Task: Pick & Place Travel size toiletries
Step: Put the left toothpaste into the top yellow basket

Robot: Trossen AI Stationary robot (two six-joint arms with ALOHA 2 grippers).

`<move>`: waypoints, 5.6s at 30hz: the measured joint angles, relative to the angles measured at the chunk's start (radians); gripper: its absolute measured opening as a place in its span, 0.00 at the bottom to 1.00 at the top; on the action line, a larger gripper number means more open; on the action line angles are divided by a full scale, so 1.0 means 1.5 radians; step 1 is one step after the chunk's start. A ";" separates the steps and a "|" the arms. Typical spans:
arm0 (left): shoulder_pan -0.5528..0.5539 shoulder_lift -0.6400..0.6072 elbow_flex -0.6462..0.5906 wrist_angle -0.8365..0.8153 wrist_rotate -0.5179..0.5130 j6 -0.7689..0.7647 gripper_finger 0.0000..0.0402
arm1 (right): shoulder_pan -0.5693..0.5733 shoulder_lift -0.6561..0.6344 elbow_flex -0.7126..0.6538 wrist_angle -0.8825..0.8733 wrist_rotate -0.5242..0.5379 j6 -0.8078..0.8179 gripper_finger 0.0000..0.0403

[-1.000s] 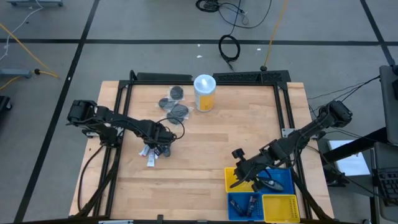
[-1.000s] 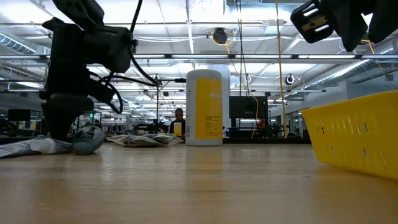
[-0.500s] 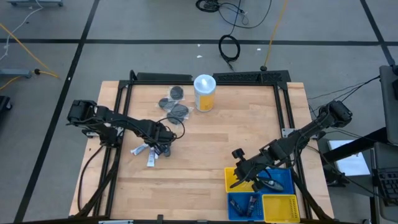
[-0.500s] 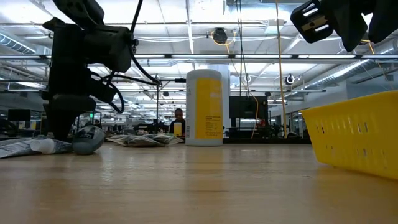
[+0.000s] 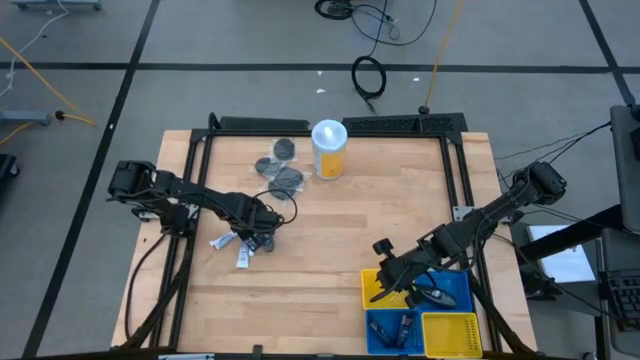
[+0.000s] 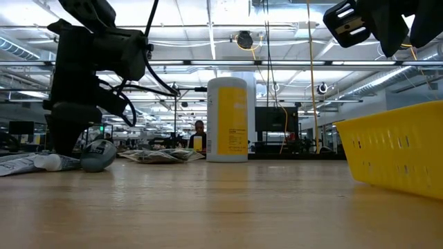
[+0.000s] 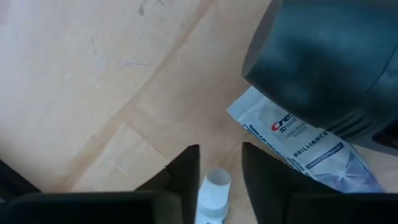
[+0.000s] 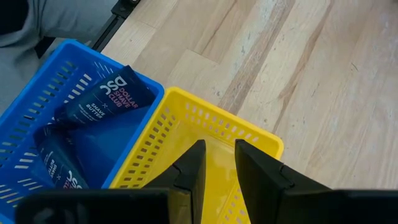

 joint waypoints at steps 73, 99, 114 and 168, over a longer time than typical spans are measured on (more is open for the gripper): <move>-0.075 -0.248 -0.046 0.246 -0.043 0.089 0.17 | -0.023 0.000 -0.039 0.058 0.022 -0.013 0.19; -0.125 -0.259 -0.045 0.865 -0.004 0.500 0.17 | -0.127 -0.001 -0.039 0.291 0.032 -0.112 0.19; -0.136 -0.142 -0.045 1.136 0.173 0.640 0.17 | -0.182 -0.001 -0.039 0.451 -0.133 -0.153 0.19; -0.075 0.021 0.066 1.211 0.296 0.785 0.17 | -0.222 0.058 -0.117 0.703 -0.245 -0.095 0.30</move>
